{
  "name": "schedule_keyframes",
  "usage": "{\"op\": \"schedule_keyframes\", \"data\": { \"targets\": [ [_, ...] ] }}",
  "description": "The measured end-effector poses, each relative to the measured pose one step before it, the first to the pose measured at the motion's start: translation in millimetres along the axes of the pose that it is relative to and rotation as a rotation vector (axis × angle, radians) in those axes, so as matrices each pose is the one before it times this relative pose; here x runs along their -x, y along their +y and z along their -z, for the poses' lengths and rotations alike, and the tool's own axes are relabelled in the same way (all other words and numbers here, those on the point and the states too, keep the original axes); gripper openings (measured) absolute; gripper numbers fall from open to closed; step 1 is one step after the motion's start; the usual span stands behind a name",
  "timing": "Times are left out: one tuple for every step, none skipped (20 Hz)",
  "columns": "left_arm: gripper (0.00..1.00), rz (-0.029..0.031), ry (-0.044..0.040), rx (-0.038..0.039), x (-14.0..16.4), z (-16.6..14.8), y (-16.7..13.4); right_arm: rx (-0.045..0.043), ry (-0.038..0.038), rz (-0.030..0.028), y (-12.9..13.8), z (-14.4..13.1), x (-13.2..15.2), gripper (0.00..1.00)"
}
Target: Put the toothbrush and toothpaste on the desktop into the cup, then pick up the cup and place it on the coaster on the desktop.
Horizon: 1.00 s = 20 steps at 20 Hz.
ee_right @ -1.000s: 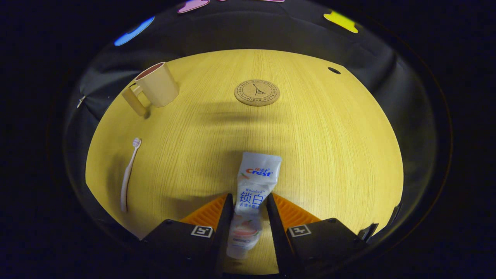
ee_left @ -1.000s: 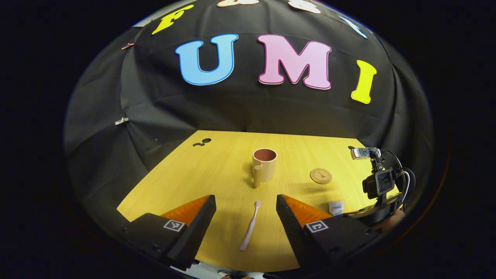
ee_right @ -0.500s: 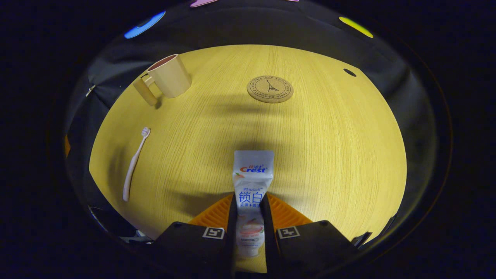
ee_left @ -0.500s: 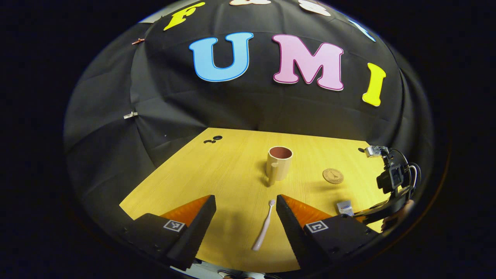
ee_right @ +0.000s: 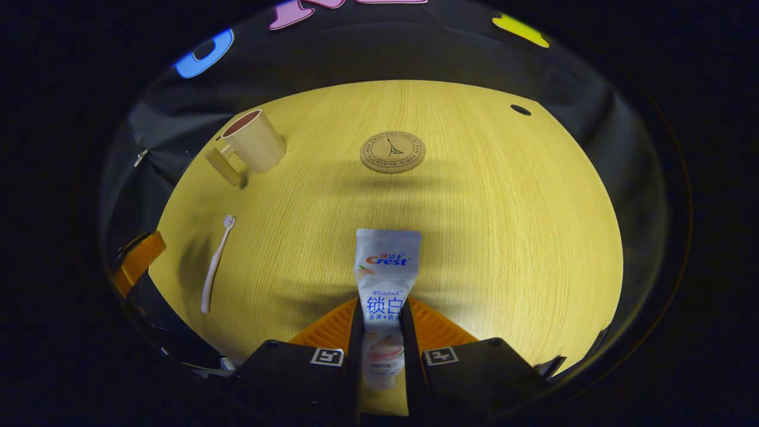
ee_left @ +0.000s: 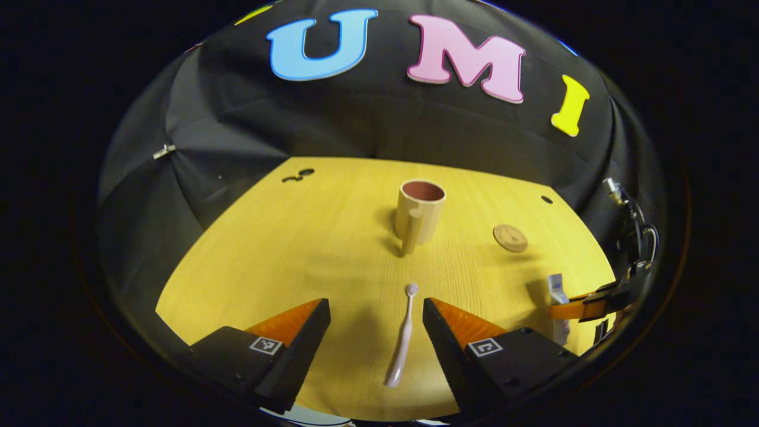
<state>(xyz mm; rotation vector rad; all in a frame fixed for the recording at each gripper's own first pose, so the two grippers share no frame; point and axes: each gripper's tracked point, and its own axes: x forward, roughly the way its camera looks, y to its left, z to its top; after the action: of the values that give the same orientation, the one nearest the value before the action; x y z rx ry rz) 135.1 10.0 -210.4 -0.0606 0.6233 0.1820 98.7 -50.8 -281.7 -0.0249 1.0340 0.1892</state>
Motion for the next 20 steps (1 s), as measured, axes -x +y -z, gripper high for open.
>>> {"op": "schedule_keyframes", "data": {
  "targets": [
    [0.98,0.00275,0.03937,0.00453,-6.03,6.11,-2.58,-0.00095,-0.00634,-0.00254,-1.50,-0.90,3.77,0.34],
    [0.98,0.00473,0.03673,-0.00278,-5.93,6.65,-3.77,-0.00247,-0.00463,-0.00690,0.36,0.34,3.13,0.34],
    [0.98,0.00803,0.03385,-0.01278,-6.77,5.39,-3.37,-0.00450,-0.00076,-0.00842,0.21,0.22,2.68,0.34],
    [0.98,0.00558,0.02545,-0.01933,-5.12,4.41,-3.31,-0.00564,-0.00149,-0.00718,0.11,0.44,2.70,0.34],
    [0.98,0.00859,0.02163,-0.02455,-4.65,3.07,-3.14,-0.00407,-0.00107,-0.00571,0.67,-0.16,1.76,0.34],
    [0.97,0.00500,0.02182,-0.02716,-3.34,4.97,-1.77,-0.00358,-0.00299,-0.00487,0.34,-0.09,1.24,0.34],
    [0.96,0.00428,0.02177,-0.02672,-4.19,3.98,-2.88,-0.00080,-0.00082,-0.00470,1.14,-0.05,0.56,0.34],
    [0.95,0.00326,0.02522,-0.02480,-4.65,4.24,-4.11,0.00323,-0.00032,-0.00356,1.17,1.77,0.57,0.34],
    [0.95,0.00522,0.02725,-0.02153,-3.06,3.92,-3.40,0.00704,0.00077,-0.00470,2.05,0.87,0.15,0.34],
    [0.95,0.00102,0.01814,-0.01603,-2.18,2.13,-0.71,0.00688,0.00327,-0.00893,2.54,2.40,0.72,0.34],
    [0.95,-0.00223,0.01169,-0.00995,-2.19,0.27,-0.53,0.00393,0.00399,-0.00935,2.73,1.97,-0.41,0.34],
    [0.94,0.00018,0.01047,-0.00298,-4.21,2.29,-0.29,0.00122,0.00336,-0.00818,1.81,1.98,0.01,0.34],
    [0.93,-0.00031,0.01065,0.00677,-1.73,1.87,0.63,-0.00084,0.00383,-0.00620,1.20,1.19,-0.26,0.34],
    [0.92,0.00546,0.00895,0.01060,-1.83,0.55,0.78,-0.00162,0.00302,-0.00403,0.85,1.12,-0.44,0.34],
    [0.91,0.01403,0.01142,0.01360,-4.07,2.28,-1.35,0.00134,0.00182,-0.00153,0.08,0.75,0.13,0.34],
    [0.90,0.01180,0.01025,0.01874,-0.71,2.49,-0.77,0.00147,0.00012,0.00012,-0.28,0.70,0.12,0.34],
    [0.87,-0.00462,0.01113,0.01920,-2.63,3.82,3.36,-0.00159,-0.00350,-0.00226,-0.29,-1.07,0.71,0.34],
    [0.86,-0.00344,-0.01185,0.00418,0.45,-2.84,1.18,-0.00276,-0.00298,-0.00026,-0.36,-0.53,0.20,0.34],
    [0.86,0.00018,0.00079,-0.00811,-1.15,-0.68,-0.08,-0.00169,-0.00085,0.00137,-1.46,-0.31,-0.31,0.34],
    [0.84,-0.00266,0.00864,-0.02083,-0.25,1.50,1.04,-0.00232,0.00295,0.00156,-1.61,0.92,0.38,0.34]
  ]
}}
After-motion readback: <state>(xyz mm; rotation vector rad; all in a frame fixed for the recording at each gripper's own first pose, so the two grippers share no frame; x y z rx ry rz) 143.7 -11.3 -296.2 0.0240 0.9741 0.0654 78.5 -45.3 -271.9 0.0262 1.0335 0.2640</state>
